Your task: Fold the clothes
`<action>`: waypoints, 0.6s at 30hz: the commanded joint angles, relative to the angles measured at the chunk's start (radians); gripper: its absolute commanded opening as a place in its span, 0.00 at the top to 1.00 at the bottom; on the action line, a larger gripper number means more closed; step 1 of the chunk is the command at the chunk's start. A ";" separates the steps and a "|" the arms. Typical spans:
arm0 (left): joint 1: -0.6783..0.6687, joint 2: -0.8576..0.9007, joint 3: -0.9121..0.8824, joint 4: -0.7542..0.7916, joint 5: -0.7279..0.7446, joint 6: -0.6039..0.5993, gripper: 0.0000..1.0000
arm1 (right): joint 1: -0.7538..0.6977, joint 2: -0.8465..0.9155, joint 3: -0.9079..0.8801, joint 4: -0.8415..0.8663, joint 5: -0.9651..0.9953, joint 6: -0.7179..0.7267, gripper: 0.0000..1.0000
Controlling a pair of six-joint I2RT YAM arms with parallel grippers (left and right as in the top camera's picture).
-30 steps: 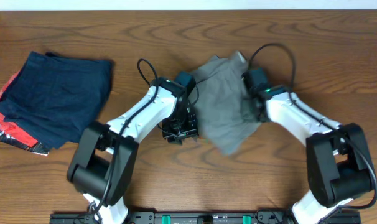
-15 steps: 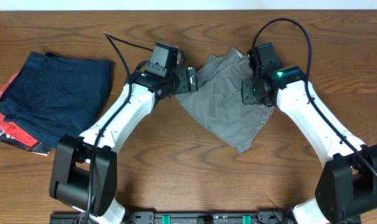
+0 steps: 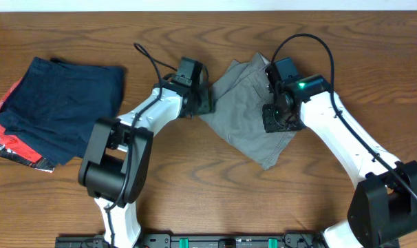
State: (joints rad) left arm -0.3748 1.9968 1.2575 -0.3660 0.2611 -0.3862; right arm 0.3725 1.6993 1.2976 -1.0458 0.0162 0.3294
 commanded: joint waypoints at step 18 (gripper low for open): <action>-0.027 -0.114 0.000 -0.604 0.419 0.053 0.59 | -0.161 -0.002 0.009 -0.064 0.126 0.014 0.51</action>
State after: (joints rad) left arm -0.4171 1.9724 1.2564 -0.9688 0.6666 -0.3523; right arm 0.2268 1.6993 1.2976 -1.1042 0.1261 0.3309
